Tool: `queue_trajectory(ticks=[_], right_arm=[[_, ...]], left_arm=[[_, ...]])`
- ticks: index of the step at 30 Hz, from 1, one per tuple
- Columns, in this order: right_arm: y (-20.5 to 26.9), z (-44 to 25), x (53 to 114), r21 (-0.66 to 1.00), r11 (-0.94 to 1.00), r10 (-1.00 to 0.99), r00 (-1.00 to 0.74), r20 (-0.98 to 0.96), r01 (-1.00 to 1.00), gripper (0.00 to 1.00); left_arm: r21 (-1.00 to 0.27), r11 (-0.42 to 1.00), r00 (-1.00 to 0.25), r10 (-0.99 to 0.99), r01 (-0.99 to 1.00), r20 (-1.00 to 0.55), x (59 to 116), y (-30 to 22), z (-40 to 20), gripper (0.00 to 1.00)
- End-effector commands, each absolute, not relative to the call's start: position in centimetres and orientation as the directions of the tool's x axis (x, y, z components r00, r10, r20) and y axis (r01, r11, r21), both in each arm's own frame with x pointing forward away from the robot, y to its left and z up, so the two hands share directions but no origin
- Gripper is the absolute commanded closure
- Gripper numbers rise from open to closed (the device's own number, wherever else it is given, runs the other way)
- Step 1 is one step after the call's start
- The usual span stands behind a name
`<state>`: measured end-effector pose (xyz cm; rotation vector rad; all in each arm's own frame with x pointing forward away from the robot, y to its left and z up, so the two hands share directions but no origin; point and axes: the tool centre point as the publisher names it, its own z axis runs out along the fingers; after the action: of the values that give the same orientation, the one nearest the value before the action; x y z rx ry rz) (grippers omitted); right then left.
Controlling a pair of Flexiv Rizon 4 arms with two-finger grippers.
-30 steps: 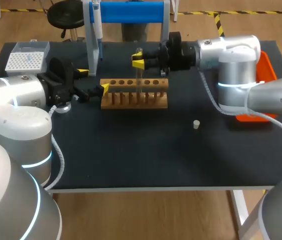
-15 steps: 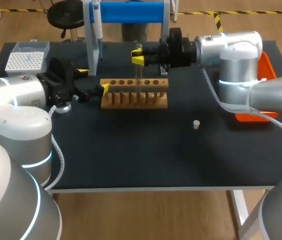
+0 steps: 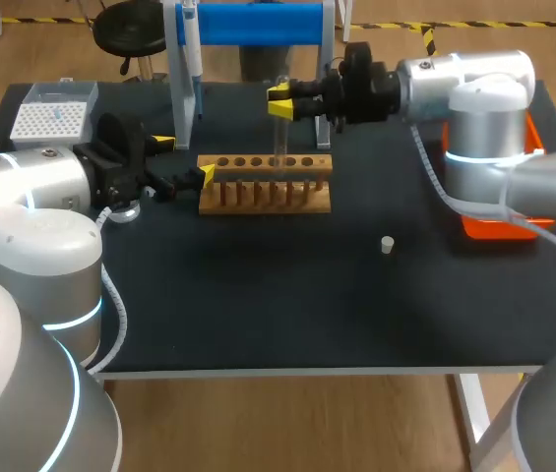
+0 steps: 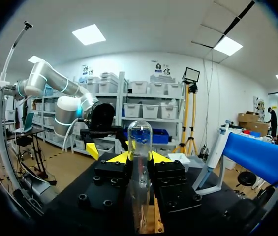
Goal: Invert the test tube, pick up the pipette, mount the tip to pipette, aspirate from beaker and dispense into the tube, eject the tip, return the pipette, and cap with the stopper.
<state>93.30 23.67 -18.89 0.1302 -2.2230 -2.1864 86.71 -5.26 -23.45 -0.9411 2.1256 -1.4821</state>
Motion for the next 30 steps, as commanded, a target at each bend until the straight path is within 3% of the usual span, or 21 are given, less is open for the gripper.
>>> queue_trajectory(ticks=[1, 17, 30], right_arm=[[23.4, -18.6, 92.7, 0.999, 0.022, -0.061, -0.997, -0.044, -0.045, 1.00], [23.4, -18.6, 92.7, 0.999, 0.022, -0.061, -0.997, -0.044, -0.045, 1.00], [22.2, -18.3, 92.7, 0.900, 0.058, -0.017, -0.901, 0.433, 0.431, 1.00]], left_arm=[[-0.929, 0.214, -0.704, -0.708, -0.302, 0.066, 86.7, -5.2, -23.6, 0.00], [-0.929, 0.214, -0.704, -0.708, -0.302, 0.066, 86.7, -5.2, -23.6, 0.00], [-0.929, 0.214, -0.704, -0.708, -0.302, 0.066, 86.7, -5.2, -23.6, 0.00]])
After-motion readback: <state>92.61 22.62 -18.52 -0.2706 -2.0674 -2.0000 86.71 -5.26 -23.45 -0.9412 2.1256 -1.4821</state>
